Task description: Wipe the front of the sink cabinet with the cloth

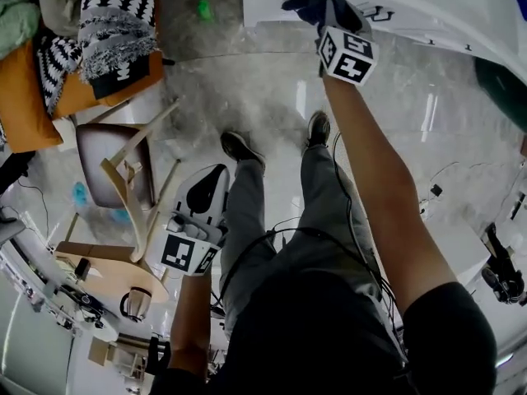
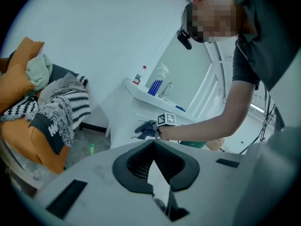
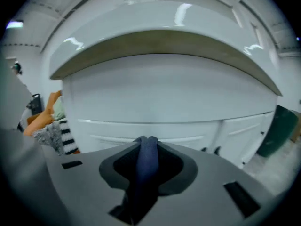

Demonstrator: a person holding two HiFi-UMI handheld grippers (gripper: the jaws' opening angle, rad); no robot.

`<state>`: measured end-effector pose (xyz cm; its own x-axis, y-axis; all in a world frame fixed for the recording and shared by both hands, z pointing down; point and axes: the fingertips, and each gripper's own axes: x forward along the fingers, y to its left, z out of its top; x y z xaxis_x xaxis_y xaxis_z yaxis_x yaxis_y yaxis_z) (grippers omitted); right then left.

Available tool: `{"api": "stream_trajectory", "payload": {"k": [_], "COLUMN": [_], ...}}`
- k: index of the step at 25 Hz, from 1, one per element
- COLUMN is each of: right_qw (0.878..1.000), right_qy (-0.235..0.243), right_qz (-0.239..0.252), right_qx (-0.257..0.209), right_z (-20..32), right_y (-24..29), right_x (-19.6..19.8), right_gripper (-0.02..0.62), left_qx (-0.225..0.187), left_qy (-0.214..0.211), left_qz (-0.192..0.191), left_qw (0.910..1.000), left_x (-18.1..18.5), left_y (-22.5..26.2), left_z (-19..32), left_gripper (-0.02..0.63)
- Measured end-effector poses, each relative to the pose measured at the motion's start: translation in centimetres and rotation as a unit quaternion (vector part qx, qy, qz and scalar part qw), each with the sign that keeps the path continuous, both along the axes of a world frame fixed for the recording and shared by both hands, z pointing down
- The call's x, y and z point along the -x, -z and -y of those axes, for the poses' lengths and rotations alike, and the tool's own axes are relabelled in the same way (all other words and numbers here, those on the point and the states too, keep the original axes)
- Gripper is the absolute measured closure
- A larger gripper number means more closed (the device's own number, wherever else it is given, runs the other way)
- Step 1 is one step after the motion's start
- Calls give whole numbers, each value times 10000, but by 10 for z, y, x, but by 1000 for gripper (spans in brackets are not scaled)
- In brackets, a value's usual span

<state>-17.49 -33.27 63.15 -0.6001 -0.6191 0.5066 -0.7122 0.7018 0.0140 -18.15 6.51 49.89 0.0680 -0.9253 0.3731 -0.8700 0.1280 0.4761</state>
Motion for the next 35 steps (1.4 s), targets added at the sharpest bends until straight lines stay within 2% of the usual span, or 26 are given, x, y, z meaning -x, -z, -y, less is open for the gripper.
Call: {"api": "stream_trajectory", "payload": {"k": [2, 4, 6, 8, 10, 14, 16, 18, 20, 23, 25, 28, 32, 35], "right_qw": [9972, 9943, 9939, 9940, 9954, 9953, 9934, 9924, 9928, 9911, 9915, 9931, 9898, 9829], "right_qy": [-747, -1033, -1038, -1039, -771, 273, 340, 203, -173, -871, -909, -660, -138, -25], "right_qz": [-87, -257, -376, -262, -105, 8, 98, 119, -53, -431, -628, -612, -119, 219], "right_qx": [52, 24, 7, 227, 566, 932, 1093, 1207, 1180, 911, 682, 753, 1411, 1829], "right_z": [46, 75, 78, 62, 30, -40, -49, -37, -2, 61, 79, 57, -9, -41], "right_y": [3, 6, 5, -6, -25, -45, -51, -58, -63, -60, -52, -56, -71, -83], "right_x": [-50, -74, -69, -49, -17, 61, 71, 55, 16, -55, -72, -47, 27, 64], "right_gripper": [511, 511, 511, 512, 512, 511, 511, 511, 511, 511, 511, 511, 511, 511], "left_qx": [-55, -66, -42, 5, 39, 24, 69, 94, 86, 54, 44, 59, 25, 39], "left_qy": [-39, 8, 54, 47, 32, 114, 164, 198, 212, 256, 276, 266, 236, 342], "left_qz": [2, -31, -91, -116, -106, -69, -46, -53, -81, -134, -175, -235, -150, -105], "left_qw": [10000, 10000, 9999, 9999, 9999, 9999, 9998, 9997, 9997, 9996, 9995, 9994, 9996, 9994], "left_x": [-1, 1, 2, 1, 0, 7, 10, 10, 9, 9, 9, 8, 9, 13], "left_y": [1, 0, -3, -7, -8, -6, -9, -12, -13, -16, -21, -24, -19, -21], "left_z": [6, 10, 11, 11, 13, 20, 18, 18, 19, 19, 19, 20, 24, 21], "left_gripper": [601, 601, 601, 601, 601, 601, 601, 601, 601, 601, 601, 601, 601, 601]}}
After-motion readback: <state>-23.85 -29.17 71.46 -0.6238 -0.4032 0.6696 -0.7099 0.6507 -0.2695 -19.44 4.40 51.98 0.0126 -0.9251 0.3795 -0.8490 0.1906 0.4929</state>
